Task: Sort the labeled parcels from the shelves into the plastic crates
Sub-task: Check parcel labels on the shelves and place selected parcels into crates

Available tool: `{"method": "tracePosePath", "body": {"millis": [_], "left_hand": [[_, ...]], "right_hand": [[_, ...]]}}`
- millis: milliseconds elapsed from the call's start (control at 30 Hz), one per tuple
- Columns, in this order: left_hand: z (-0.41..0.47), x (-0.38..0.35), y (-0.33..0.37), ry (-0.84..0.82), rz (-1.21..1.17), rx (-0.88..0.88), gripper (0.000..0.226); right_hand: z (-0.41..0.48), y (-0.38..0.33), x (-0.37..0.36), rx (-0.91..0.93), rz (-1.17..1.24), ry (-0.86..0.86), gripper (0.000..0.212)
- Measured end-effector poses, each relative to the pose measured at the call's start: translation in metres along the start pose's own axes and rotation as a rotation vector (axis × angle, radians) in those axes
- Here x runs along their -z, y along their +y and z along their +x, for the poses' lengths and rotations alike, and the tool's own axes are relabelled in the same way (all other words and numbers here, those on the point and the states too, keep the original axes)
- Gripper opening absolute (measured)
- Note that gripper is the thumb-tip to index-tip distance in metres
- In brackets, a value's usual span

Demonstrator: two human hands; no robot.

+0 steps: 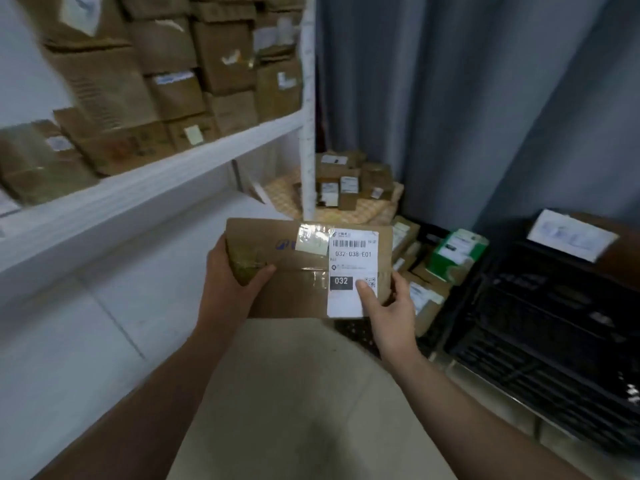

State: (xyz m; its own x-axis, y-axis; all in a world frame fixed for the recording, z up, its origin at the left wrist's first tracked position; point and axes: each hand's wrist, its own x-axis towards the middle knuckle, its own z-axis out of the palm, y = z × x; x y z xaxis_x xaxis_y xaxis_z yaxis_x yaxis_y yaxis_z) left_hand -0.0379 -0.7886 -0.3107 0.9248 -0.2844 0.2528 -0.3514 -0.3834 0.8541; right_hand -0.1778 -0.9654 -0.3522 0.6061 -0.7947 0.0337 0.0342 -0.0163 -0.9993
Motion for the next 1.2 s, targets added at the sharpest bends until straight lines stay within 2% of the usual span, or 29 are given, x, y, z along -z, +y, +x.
{"method": "tracePosePath", "body": {"millis": [200,333,467,600,667,733,800,867,900,1067,1133,1200], "left_hand": [[-0.02,-0.144,0.026,-0.196,-0.021,0.039,0.088],[-0.028,-0.21,0.042,-0.315,-0.075,0.055,0.088],[-0.019,-0.261,0.047,-0.424,-0.015,0.062,0.089],[0.002,-0.305,0.058,-0.54,0.033,0.122,0.106],[0.018,-0.329,0.062,-0.596,0.038,0.091,0.097],[0.039,-0.355,0.067,-0.68,0.049,0.045,0.095],[0.062,-0.385,0.073,-0.764,0.045,0.016,0.101],[0.078,-0.414,0.084,-0.828,0.042,-0.004,0.09],[0.083,-0.428,0.09,-0.854,0.039,-0.01,0.083],[0.084,-0.5,0.115,-1.027,-0.009,0.032,0.089],[0.075,-0.526,0.126,-1.078,-0.005,0.024,0.089],[0.067,-0.554,0.134,-1.118,0.014,-0.013,0.095]], "right_hand": [[0.034,0.036,0.13,-0.117,-0.128,0.15,0.046],[0.052,0.054,0.19,-0.189,-0.172,0.23,0.056],[0.073,0.069,0.226,-0.251,-0.16,0.319,0.054],[0.103,0.078,0.249,-0.246,-0.204,0.376,0.04],[0.123,0.08,0.259,-0.228,-0.225,0.397,0.028],[0.146,0.084,0.271,-0.24,-0.231,0.432,0.028],[0.167,0.089,0.283,-0.274,-0.266,0.462,0.039],[0.186,0.101,0.3,-0.316,-0.301,0.503,0.067],[0.193,0.104,0.307,-0.331,-0.299,0.53,0.073],[0.214,0.106,0.35,-0.376,-0.317,0.665,0.075],[0.218,0.109,0.374,-0.378,-0.364,0.659,0.076],[0.221,0.111,0.399,-0.392,-0.452,0.606,0.088]]}}
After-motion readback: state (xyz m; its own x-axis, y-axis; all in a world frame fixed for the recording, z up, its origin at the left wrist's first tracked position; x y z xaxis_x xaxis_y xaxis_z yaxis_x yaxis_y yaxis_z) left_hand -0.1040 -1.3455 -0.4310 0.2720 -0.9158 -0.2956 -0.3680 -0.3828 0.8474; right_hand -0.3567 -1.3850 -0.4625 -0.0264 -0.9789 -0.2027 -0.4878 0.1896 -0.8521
